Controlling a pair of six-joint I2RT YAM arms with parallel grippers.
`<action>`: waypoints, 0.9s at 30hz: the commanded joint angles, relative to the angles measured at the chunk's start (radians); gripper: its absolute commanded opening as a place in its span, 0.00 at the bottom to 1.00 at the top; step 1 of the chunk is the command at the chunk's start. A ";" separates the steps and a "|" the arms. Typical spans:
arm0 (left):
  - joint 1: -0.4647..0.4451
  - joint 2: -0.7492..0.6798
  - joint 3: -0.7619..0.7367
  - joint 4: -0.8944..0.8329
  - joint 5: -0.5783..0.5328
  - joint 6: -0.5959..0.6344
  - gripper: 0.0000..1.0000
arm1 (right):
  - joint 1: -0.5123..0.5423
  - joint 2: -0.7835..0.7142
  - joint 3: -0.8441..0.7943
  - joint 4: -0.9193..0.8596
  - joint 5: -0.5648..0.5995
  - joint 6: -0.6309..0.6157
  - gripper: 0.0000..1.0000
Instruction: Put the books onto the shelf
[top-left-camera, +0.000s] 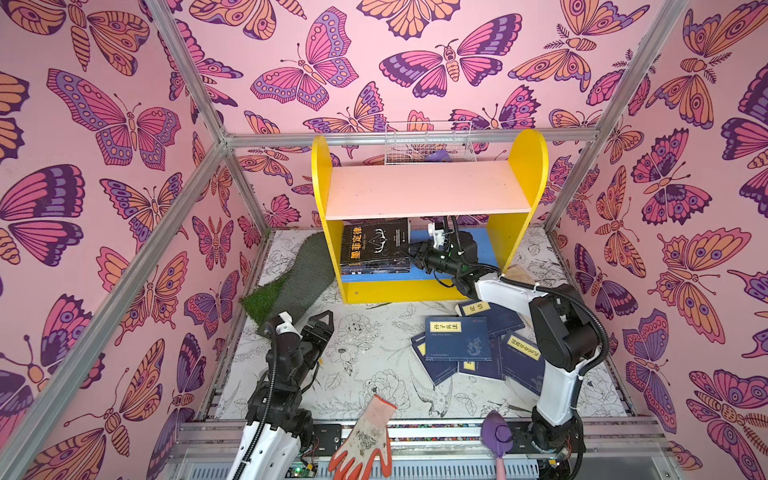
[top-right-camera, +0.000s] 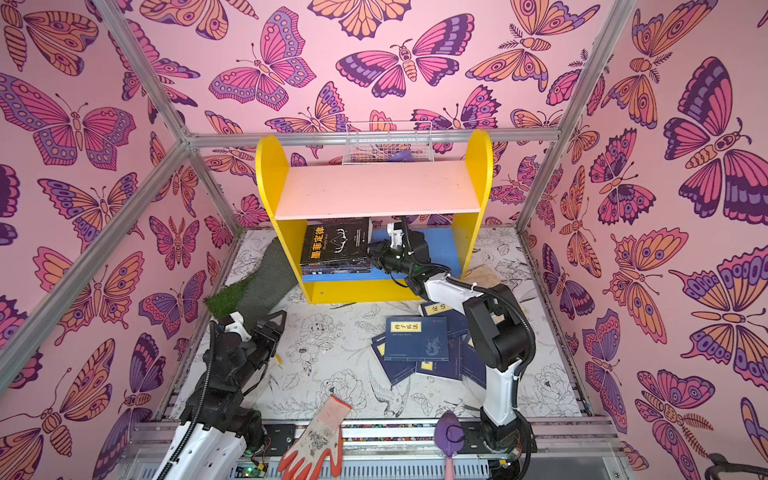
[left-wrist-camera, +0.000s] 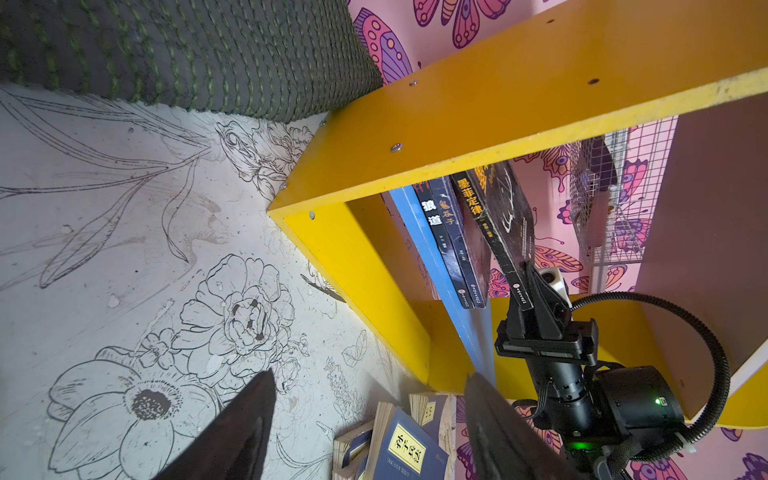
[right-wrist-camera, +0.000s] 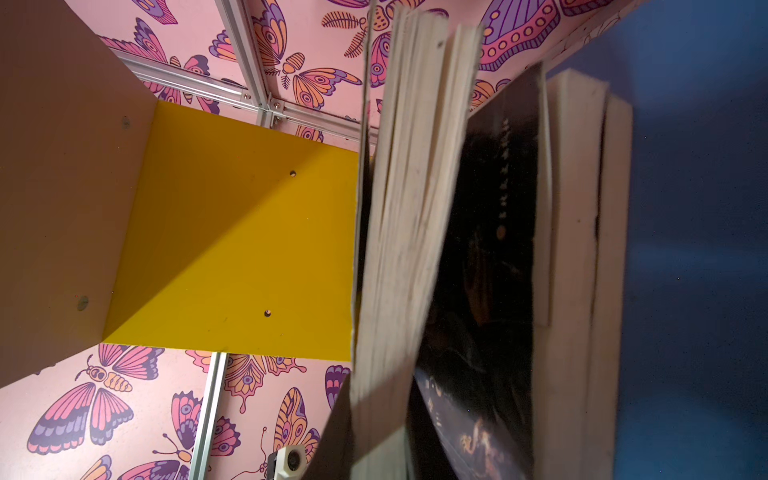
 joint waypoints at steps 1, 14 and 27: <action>-0.001 0.004 -0.006 0.006 0.014 -0.002 0.74 | 0.009 -0.046 -0.014 0.064 -0.054 0.015 0.00; -0.001 0.016 -0.010 0.023 0.018 -0.009 0.74 | -0.013 -0.072 -0.052 0.074 -0.057 0.014 0.00; -0.002 0.020 -0.016 0.029 0.018 -0.014 0.74 | 0.007 -0.002 0.006 0.105 -0.031 0.046 0.00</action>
